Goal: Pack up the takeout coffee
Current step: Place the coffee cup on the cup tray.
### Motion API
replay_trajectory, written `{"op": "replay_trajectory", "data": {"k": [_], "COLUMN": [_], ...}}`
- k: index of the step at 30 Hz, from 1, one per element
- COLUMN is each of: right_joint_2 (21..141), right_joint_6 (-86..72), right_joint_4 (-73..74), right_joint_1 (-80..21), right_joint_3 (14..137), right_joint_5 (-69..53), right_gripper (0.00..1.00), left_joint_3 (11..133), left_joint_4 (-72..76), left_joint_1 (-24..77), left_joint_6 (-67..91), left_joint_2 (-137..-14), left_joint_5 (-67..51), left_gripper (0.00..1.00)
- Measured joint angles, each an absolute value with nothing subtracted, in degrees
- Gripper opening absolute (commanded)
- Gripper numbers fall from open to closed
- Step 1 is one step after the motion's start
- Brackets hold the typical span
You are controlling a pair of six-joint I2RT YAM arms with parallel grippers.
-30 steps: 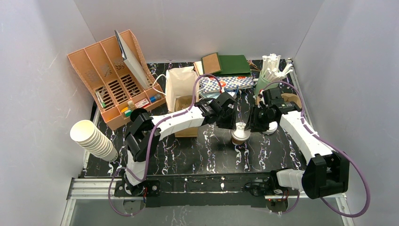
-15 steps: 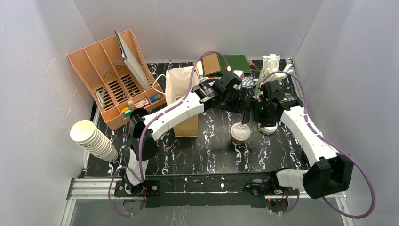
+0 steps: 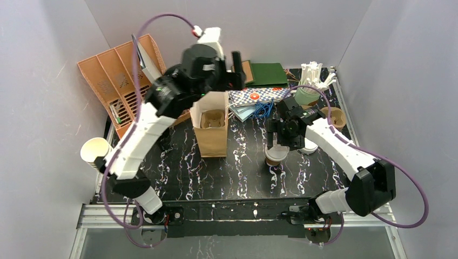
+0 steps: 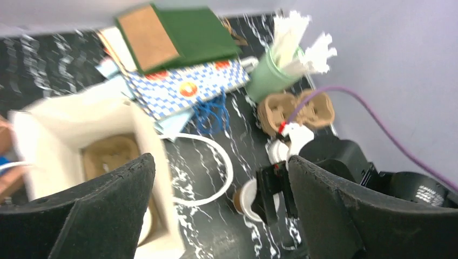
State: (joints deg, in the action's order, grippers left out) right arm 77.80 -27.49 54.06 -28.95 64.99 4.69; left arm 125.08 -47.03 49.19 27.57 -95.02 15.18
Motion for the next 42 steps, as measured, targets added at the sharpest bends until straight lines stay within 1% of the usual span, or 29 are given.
{"op": "replay_trajectory", "data": {"k": [4,8,16,18,23,34,37,42], "right_joint_2": [78.4,78.8,82.0,82.1,82.1,82.2,82.4,82.8], "right_joint_6": [-28.7,-29.7,-32.4,-32.9,-33.2,-32.6,-32.2,-31.3], "right_joint_4": [54.0,54.0,54.2,54.2,54.3,54.3,54.7,54.9], "right_joint_1": [-29.8,-30.6,-32.6,-32.9,-33.1,-33.1,-33.1,-33.1], "right_joint_3": [65.1,65.1,65.3,65.3,65.4,65.5,66.3,66.9], "right_joint_5": [5.3,5.7,9.2,9.9,10.4,10.4,10.5,10.6], "right_gripper": [0.98,0.98,0.98,0.96,0.88,0.83,0.74,0.72], "left_joint_3": [128.4,129.0,121.4,120.2,116.6,111.9,110.4,108.3], "left_joint_4": [-49.1,-51.8,-53.7,-54.0,-54.4,-54.7,-54.9,-55.1], "left_joint_1": [47.8,47.9,47.5,47.3,46.5,41.9,40.2,37.7], "left_joint_6": [25.2,22.6,19.7,19.7,19.9,20.7,21.2,22.0], "left_joint_2": [-90.2,-87.6,-83.5,-83.0,-81.2,-79.1,-78.7,-78.4], "left_joint_5": [21.3,26.7,36.3,37.2,38.5,37.1,35.8,33.3], "left_gripper": [0.93,0.94,0.95,0.95,0.95,0.95,0.95,0.95]}}
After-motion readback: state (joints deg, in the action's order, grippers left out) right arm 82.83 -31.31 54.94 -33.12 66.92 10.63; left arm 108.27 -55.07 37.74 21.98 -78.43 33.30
